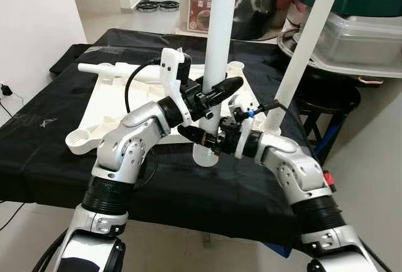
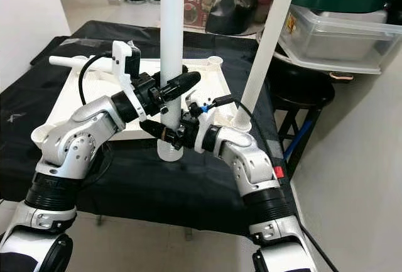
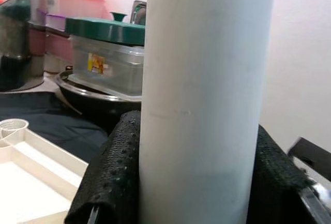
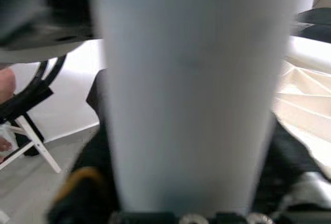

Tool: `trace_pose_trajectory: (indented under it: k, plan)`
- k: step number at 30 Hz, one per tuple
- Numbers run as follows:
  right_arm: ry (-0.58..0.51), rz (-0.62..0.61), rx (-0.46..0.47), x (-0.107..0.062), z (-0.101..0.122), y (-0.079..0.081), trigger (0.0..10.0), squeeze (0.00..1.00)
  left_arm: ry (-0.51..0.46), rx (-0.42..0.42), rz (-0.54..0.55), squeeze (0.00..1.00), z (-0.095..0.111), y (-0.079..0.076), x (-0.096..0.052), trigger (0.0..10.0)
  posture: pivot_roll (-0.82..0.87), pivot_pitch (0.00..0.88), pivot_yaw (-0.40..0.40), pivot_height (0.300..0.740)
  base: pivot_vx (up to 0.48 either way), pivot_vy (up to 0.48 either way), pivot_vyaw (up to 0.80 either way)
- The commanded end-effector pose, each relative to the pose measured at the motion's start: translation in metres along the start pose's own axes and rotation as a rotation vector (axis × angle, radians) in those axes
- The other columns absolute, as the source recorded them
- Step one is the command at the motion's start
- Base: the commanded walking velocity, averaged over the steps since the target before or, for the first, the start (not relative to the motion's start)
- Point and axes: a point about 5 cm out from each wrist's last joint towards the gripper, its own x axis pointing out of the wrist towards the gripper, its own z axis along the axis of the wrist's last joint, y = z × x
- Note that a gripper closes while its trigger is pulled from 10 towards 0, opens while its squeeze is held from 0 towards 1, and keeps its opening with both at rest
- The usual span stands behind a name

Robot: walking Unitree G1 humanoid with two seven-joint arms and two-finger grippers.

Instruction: Building children table

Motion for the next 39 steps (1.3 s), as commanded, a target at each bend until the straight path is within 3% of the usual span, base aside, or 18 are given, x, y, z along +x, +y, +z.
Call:
trace_pose_trajectory:
  k: [1,11,19,20,26,27,29,30,39]
  plan:
    - [0.023,-0.043,0.010,0.002,-0.004,-0.005,0.0,0.00,-0.050,-0.010,-0.121,0.00,0.009,-0.019,0.014,10.0,0.10,0.047,-0.062,0.740,0.000,0.000,0.00]
    - [-0.010,-0.089,0.007,0.004,0.000,-0.011,0.0,0.00,-0.060,-0.008,-0.107,0.00,0.010,-0.020,0.016,10.0,0.10,0.046,-0.058,0.740,0.000,0.000,0.00]
    - [-0.024,-0.126,0.011,0.002,0.001,-0.015,0.0,0.00,-0.012,-0.017,-0.060,0.00,0.000,-0.019,0.016,10.0,0.10,0.043,-0.055,0.740,0.000,0.000,0.00]
    - [-0.023,-0.128,0.009,0.002,0.001,-0.015,0.0,0.00,-0.003,-0.016,-0.051,1.00,-0.003,-0.019,0.015,10.0,0.10,0.039,-0.057,0.740,0.000,0.000,0.00]
    - [-0.024,-0.132,0.002,0.000,0.000,-0.015,0.0,0.00,-0.002,0.010,-0.009,1.00,-0.006,-0.016,0.012,10.0,0.10,0.031,-0.054,0.740,0.000,0.000,0.00]
    - [-0.027,-0.132,0.005,0.000,0.000,-0.015,0.0,0.00,-0.002,0.018,-0.004,0.25,-0.006,-0.015,0.011,10.0,0.10,0.027,-0.057,0.740,0.000,0.000,0.00]
    - [-0.027,-0.132,0.005,0.000,0.000,-0.015,0.0,0.00,-0.002,0.018,-0.004,0.25,-0.006,-0.015,0.011,10.0,0.10,0.027,-0.057,0.740,0.000,0.000,0.00]
    - [-0.030,-0.133,0.005,0.000,0.000,-0.015,0.0,0.00,-0.005,0.027,0.005,0.00,-0.005,-0.014,0.011,10.0,0.10,0.026,-0.057,0.740,0.000,0.000,0.00]
    - [-0.077,-0.243,-0.020,-0.003,0.007,-0.028,0.0,0.00,-0.035,0.107,0.127,0.00,0.005,0.001,0.003,10.0,0.10,0.019,-0.055,0.740,0.000,0.000,0.00]
